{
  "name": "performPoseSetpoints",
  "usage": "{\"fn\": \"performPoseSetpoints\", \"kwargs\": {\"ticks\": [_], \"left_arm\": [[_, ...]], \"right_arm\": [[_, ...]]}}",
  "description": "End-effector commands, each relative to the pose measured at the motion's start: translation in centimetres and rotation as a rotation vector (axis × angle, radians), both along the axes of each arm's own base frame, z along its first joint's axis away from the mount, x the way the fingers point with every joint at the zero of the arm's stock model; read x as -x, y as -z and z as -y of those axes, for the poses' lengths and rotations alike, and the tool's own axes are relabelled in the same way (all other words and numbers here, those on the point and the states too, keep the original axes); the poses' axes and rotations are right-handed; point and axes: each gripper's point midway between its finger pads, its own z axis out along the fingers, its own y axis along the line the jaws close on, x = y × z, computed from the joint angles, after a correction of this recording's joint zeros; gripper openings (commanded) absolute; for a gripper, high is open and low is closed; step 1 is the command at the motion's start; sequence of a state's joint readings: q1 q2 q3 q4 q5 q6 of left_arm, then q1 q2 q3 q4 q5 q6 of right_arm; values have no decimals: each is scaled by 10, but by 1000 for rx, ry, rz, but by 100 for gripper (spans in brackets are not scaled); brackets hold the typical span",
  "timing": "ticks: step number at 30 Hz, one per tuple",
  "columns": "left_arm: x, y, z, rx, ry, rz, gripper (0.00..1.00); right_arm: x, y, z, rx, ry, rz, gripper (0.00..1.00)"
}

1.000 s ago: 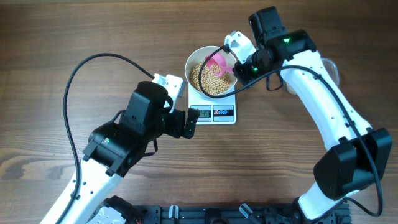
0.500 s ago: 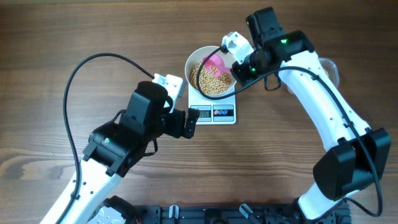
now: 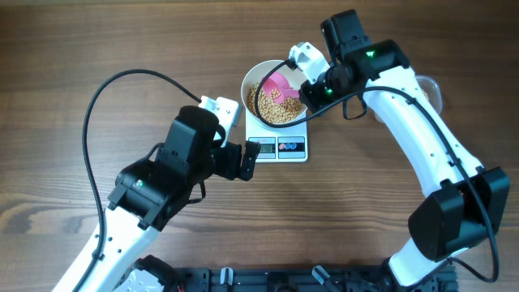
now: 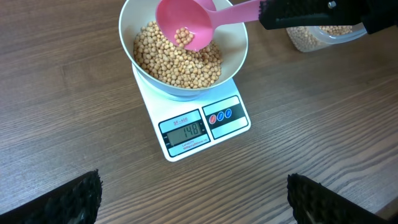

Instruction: Scoop item into bowl and weigh 150g on scale

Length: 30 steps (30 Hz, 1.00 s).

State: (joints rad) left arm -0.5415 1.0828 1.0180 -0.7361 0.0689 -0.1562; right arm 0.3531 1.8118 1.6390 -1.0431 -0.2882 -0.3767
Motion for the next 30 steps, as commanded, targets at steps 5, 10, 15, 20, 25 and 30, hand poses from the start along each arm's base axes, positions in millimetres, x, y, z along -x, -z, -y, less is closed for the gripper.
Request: {"fn": "performPoseSetpoints", "kwargs": {"ticks": [5,10,15,20,25,30], "left_arm": [[-1,-2,1,12,-5,-3,100],[-1,-2,1,12,-5,-3,100],[-1,-2,1,12,-5,-3,100],[-1,-2,1,12,-5,-3,100],[-1,-2,1,12,-5,-3,100],[-1,-2,1,12,-5,-3,100]], "right_arm": [[0,-17,-5,-48,24,15,4],[0,-18,-5,-49,26,15,4],[-4,-18,-4,-32,-21,52,4],[-3,-22,-11,-85,9,30,4],[-9,-19,-3,-30,16,63,4],[-14,-18,3,1,58,76,4]]}}
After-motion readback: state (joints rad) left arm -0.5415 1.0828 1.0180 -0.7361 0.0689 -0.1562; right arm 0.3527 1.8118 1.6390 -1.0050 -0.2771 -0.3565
